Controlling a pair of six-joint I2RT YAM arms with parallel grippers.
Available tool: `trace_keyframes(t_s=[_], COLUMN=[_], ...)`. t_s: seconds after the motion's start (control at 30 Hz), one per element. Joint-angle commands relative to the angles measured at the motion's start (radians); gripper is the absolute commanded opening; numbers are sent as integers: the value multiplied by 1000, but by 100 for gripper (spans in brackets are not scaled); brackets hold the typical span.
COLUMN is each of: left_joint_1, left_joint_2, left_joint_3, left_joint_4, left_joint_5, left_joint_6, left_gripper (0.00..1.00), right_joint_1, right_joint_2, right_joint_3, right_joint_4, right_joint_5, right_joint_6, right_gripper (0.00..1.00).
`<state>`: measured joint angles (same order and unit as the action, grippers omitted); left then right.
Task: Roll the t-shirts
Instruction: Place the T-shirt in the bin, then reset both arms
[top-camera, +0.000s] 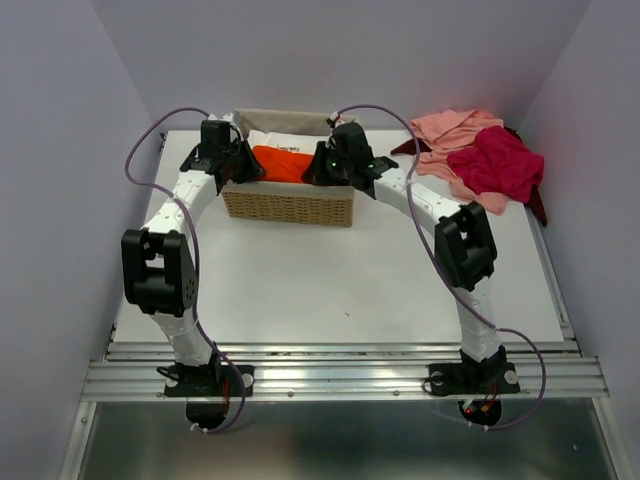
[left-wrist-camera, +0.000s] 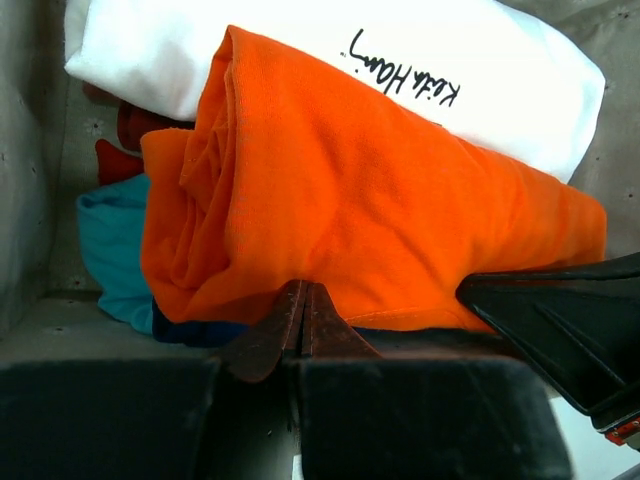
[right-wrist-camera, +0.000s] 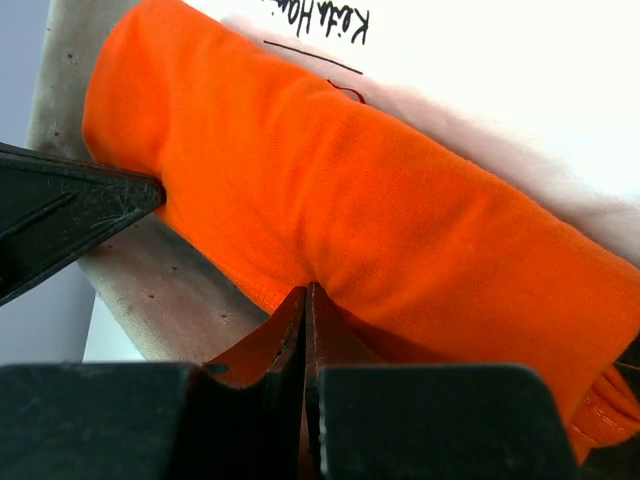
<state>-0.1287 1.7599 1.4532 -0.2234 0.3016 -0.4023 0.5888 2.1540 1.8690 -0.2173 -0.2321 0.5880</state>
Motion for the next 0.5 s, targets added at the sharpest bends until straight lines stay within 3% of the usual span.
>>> trace_keyframes(t_s=[0.0, 0.33, 0.43, 0.47], left_joint_1=[-3, -3, -3, -3], left_joint_2=[-45, -100, -122, -129], left_joint_3=[51, 193, 219, 223], left_joint_4=[-70, -168, -183, -188], left_joint_5=[4, 51, 65, 65], left_joint_6=[28, 66, 72, 74], left_gripper=[0, 1, 1, 1], right_joint_1=[9, 9, 9, 9], right_joint_2=[-68, -167, -223, -239], right_joint_3=[-2, 104, 98, 87], right_joint_4=[-57, -122, -131, -136], right_joint_5=[42, 85, 134, 154], right_joint_6=[-37, -86, -109, -117], right_gripper=[6, 13, 31, 45])
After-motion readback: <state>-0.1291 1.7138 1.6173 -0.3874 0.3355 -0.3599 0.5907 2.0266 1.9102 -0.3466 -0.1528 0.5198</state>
